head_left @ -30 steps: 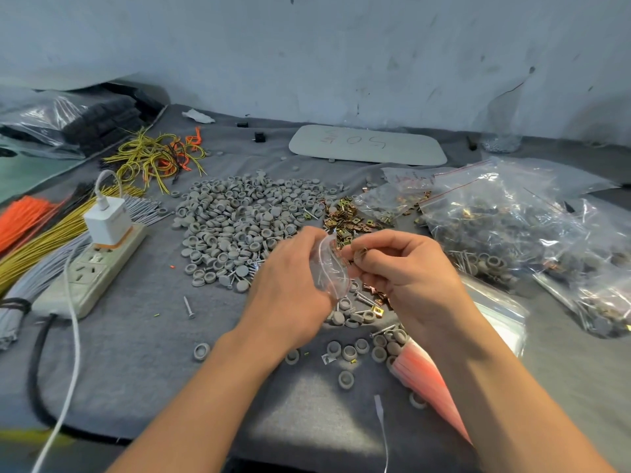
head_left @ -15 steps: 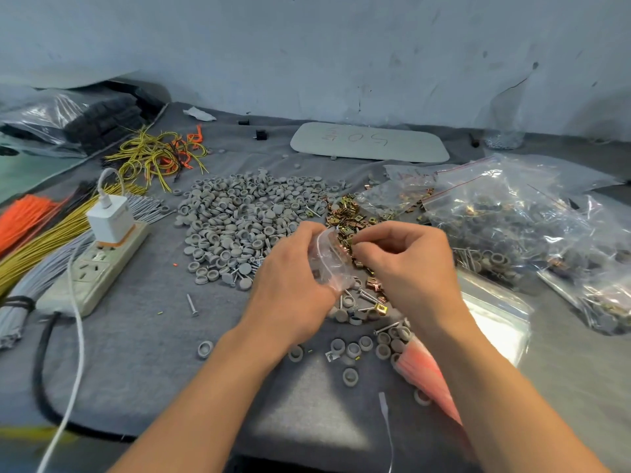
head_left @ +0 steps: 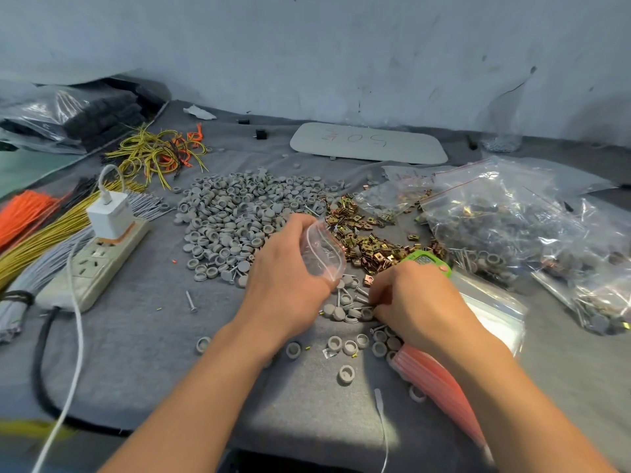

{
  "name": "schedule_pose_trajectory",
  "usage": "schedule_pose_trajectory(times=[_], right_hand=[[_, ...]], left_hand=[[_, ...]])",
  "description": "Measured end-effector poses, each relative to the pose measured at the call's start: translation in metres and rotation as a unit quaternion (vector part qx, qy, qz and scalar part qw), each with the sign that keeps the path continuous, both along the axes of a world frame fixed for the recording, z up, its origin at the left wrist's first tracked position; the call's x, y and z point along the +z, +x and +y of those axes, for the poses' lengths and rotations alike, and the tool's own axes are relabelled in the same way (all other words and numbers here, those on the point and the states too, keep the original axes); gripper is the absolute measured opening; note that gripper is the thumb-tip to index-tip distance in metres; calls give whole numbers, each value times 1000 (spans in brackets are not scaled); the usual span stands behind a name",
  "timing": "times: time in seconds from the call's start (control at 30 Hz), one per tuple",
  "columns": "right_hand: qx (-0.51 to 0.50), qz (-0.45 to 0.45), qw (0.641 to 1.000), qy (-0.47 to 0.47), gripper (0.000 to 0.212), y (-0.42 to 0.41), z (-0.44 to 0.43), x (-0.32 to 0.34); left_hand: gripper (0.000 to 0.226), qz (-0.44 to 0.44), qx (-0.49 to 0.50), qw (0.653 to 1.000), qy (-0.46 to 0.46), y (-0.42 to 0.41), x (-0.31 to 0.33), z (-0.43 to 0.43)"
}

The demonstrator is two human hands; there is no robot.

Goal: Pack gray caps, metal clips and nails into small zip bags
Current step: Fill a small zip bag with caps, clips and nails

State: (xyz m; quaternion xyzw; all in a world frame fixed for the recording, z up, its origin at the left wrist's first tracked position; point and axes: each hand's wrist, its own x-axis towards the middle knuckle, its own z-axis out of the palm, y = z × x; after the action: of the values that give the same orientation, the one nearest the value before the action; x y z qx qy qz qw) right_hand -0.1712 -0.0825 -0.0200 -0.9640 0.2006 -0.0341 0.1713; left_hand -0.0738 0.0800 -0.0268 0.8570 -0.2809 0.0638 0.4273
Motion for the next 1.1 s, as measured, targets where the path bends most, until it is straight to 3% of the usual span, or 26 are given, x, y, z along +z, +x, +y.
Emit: schedule_pose_trajectory(times=[0.17,0.27,0.4,0.63,0.8,0.9,1.0,1.1], right_hand=[[-26,-64,998,5,19,4,-5,-8],[-38,-178,976,119,23,4,-3,0],[-28,-306,915,260,17,5,9,16],[38,-302,906,294,27,15,29,13],[-20,-360,880,310,22,8,7,18],[-73,-329,913,228,26,-5,-11,17],[-89,-226,964,112,31,-16,-22,13],[-78,-115,989,44,28,-22,-27,11]], left_hand=[[52,-7,-12,1000,25,-2,-1,-2],[48,-2,-18,999,34,-4,-2,-5],[48,-1,-26,998,57,-6,-3,-9],[59,-6,-50,998,47,-6,-1,-8],[61,-13,-37,999,25,-2,-1,-4],[63,-4,-36,999,17,-1,-1,-1],[61,-10,-39,999,11,-1,-1,0],[59,-21,-41,999,19,-3,-1,-3]])
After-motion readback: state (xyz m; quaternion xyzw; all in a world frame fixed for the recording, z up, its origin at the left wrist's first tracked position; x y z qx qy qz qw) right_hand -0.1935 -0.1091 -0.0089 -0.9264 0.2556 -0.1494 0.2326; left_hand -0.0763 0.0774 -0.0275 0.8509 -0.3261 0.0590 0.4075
